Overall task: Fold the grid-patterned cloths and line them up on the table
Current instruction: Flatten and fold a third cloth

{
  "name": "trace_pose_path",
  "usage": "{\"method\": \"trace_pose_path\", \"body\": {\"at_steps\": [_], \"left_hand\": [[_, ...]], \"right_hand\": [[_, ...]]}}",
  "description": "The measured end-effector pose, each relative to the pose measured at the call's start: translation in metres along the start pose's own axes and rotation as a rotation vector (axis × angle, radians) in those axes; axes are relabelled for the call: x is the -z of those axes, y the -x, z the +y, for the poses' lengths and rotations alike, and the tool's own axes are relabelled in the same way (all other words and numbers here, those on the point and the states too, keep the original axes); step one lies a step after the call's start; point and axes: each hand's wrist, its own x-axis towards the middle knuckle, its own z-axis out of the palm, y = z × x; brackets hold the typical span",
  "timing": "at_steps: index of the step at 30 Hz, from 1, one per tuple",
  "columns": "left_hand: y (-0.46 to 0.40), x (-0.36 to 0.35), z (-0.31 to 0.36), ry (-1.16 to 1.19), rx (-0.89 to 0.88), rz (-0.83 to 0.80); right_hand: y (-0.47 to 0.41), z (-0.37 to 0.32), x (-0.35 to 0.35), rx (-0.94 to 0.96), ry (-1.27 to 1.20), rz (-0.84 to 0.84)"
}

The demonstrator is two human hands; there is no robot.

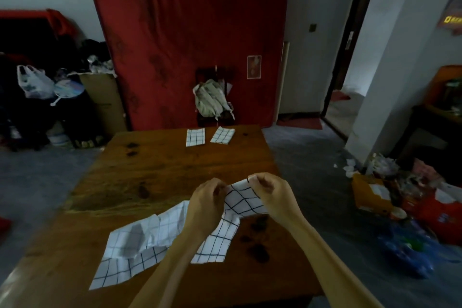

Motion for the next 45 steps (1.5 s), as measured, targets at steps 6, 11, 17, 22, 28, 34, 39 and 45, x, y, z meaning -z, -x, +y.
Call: {"method": "trace_pose_path", "body": {"at_steps": [6,11,17,22,28,34,39,45], "left_hand": [[-0.021,0.008,0.013,0.047,-0.075,-0.065],[-0.051,0.007,0.029,0.086,-0.164,0.014],[-0.077,-0.005,0.029,0.072,-0.073,0.082],[-0.103,-0.012,0.034,0.161,0.005,0.137],[-0.135,-0.012,0.035,0.209,-0.076,0.189],[-0.159,-0.015,0.038,0.148,-0.048,0.167],[-0.171,-0.010,0.021,0.231,0.033,0.210],[-0.178,-0.018,0.001,0.290,0.078,0.174]], "right_hand": [[-0.021,-0.017,0.003,0.074,-0.003,0.038],[-0.043,-0.024,0.006,0.107,0.007,0.025],[-0.074,-0.019,0.030,0.121,-0.067,0.127],[-0.102,-0.013,0.049,0.086,-0.041,-0.027],[-0.137,0.013,0.067,0.156,0.144,-0.109],[-0.163,0.015,0.073,0.239,0.147,-0.112],[-0.173,0.031,0.085,0.160,0.089,-0.051],[-0.172,0.037,0.078,0.093,-0.040,0.040]]}}
